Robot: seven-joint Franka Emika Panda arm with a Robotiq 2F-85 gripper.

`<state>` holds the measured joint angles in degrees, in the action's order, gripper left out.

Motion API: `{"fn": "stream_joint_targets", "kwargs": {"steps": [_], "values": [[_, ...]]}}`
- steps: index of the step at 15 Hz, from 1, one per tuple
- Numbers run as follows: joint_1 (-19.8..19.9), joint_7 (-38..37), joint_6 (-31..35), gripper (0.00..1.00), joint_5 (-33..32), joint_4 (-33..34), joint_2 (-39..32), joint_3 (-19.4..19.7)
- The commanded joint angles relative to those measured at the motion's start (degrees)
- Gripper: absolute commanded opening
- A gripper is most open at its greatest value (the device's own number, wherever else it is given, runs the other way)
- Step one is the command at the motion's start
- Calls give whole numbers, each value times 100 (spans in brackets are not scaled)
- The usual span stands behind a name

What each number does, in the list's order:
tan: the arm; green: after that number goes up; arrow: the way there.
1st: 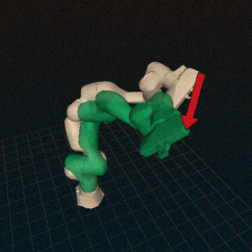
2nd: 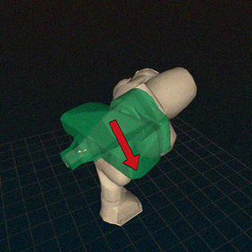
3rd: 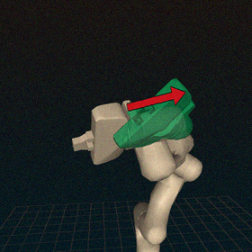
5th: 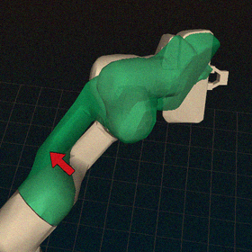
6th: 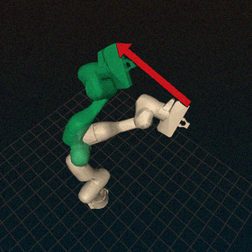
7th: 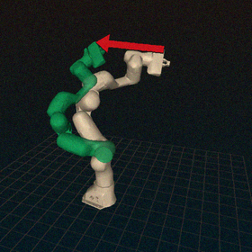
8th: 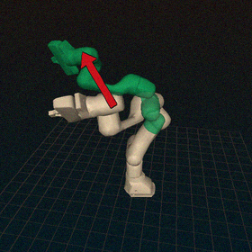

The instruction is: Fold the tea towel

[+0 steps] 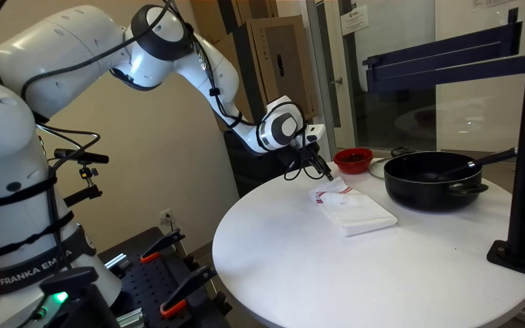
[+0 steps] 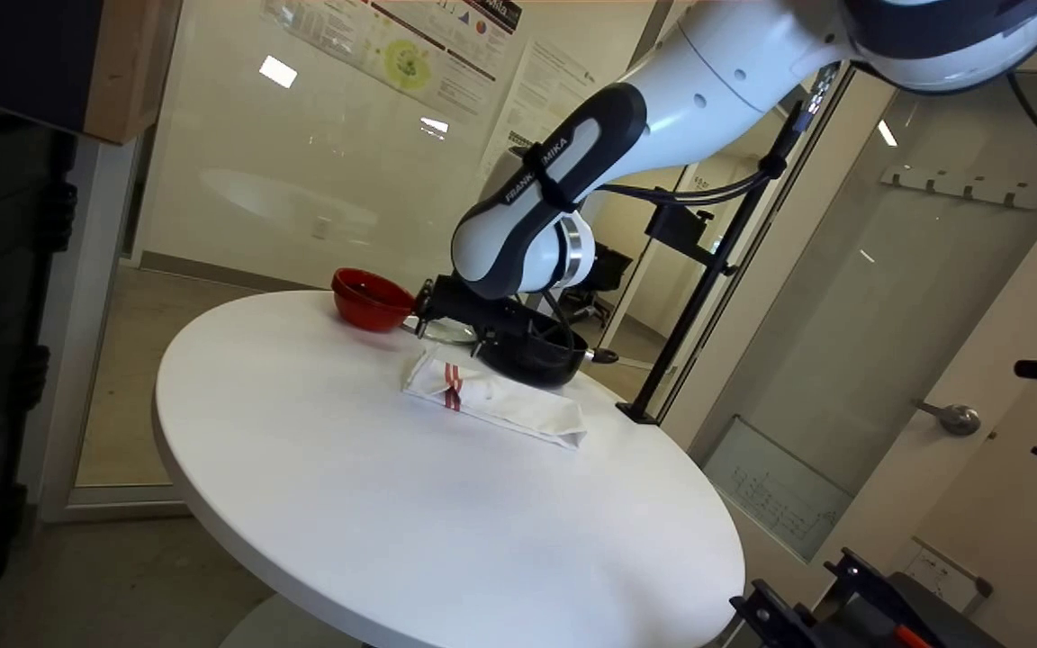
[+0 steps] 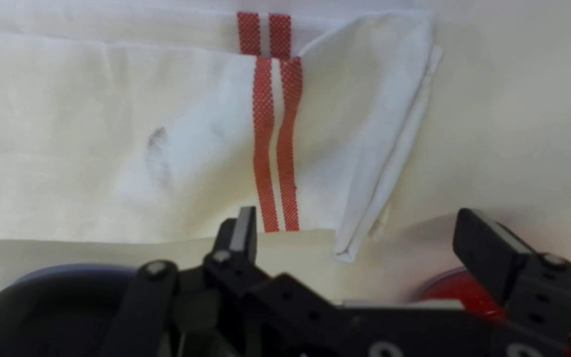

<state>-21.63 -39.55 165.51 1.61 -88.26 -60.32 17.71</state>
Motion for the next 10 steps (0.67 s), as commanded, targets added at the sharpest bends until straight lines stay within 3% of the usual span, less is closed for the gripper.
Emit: {"fn": "stream_joint_targets", "kwargs": {"steps": [1,7,10], "values": [[185,754,43,100,-134,-1346,1065,-134],[97,1260,55,100,-357,-2614,2197,558],[268,1433,-144,100,-469,-2989,2685,695]]}}
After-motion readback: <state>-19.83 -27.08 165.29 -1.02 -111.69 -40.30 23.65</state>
